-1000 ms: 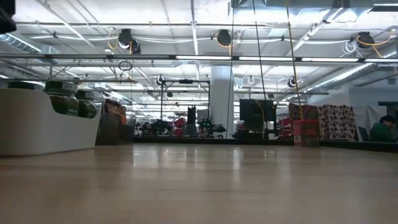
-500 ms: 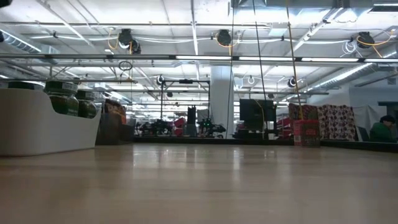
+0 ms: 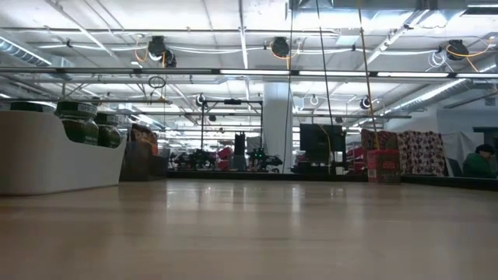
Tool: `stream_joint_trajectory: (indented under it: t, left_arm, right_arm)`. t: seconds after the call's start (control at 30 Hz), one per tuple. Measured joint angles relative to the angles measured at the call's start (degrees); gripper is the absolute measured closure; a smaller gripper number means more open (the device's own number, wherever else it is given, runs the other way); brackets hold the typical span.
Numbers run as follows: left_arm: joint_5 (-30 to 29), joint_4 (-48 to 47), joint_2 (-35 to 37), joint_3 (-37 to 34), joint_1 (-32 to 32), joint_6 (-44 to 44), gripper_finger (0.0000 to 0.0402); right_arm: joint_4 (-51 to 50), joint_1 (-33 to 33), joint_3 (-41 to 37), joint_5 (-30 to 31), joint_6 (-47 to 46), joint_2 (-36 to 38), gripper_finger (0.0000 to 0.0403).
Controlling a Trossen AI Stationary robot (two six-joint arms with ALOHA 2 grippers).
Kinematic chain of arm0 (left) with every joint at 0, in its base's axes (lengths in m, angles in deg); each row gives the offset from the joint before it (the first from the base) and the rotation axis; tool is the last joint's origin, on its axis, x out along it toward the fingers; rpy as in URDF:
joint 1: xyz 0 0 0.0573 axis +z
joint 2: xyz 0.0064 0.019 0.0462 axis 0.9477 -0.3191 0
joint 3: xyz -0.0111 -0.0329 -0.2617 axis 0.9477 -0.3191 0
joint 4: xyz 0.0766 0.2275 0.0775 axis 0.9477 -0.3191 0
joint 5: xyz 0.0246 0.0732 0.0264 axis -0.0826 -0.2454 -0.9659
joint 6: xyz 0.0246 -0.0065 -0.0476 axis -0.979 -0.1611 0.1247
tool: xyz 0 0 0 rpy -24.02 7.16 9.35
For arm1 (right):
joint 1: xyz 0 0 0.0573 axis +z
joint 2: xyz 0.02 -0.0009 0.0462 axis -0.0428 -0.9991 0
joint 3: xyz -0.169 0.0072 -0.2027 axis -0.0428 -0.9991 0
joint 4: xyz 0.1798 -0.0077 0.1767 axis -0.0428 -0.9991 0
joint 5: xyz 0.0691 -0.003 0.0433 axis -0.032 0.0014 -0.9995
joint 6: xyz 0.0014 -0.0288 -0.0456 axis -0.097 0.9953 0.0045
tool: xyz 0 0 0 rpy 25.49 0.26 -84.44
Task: Sort spices by type
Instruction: Put the middle red seasoning can into the bottom black bin, then put the bottom red seasoning can into the bottom left black bin
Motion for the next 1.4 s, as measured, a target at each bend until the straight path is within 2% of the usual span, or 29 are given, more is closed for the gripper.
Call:
stream_joint_trajectory:
  t: [0.2, 0.5, 0.73, 0.9, 1.07, 1.17, 1.27, 1.4]
  left_arm:
    - [1.84, -0.01, 0.0, 0.0, 0.0, 0.02, 0.0111]
    - [5.52, -0.93, 2.99, 0.66, 0.63, 0.02, 0.0107]
    - [5.24, -8.86, 6.69, 5.83, 3.46, -1.83, 0.0107]
    - [0.84, -13.91, 9.01, 11.09, 6.88, -6.01, 0.0107]
    - [-10.38, -8.04, 9.88, 15.85, 12.44, -18.67, 0.0107]
    - [-13.43, -0.63, 9.81, 16.17, 17.53, -30.06, 0.0107]
    - [-10.1, 7.41, 8.27, 16.17, 25.25, -37.73, 0.0107]
    - [0.21, 19.93, 5.44, 16.13, 35.49, -47.15, 0.0107]
  right_arm:
    - [-0.25, 0.0, 0.0, -0.09, 0.55, 0.0, 0.0149]
    - [-0.59, 0.0, 0.0, -0.31, 1.82, 0.0, 0.0149]
    - [-0.61, 0.0, 0.0, -0.29, 2.09, 0.0, 0.0149]
    - [-0.59, 0.0, 0.0, -0.29, 2.29, 0.0, 0.0149]
    - [-0.59, 0.0, 0.0, -0.65, 2.2, 0.0, 0.0149]
    - [-0.85, 0.02, 0.0, -5.03, 0.67, 0.0, 0.0149]
    - [-2.73, 0.49, 0.0, -12.64, -4.42, -0.59, 0.0149]
    - [-7.82, 3.16, -0.71, -21.32, -13.24, -3.05, 0.0149]
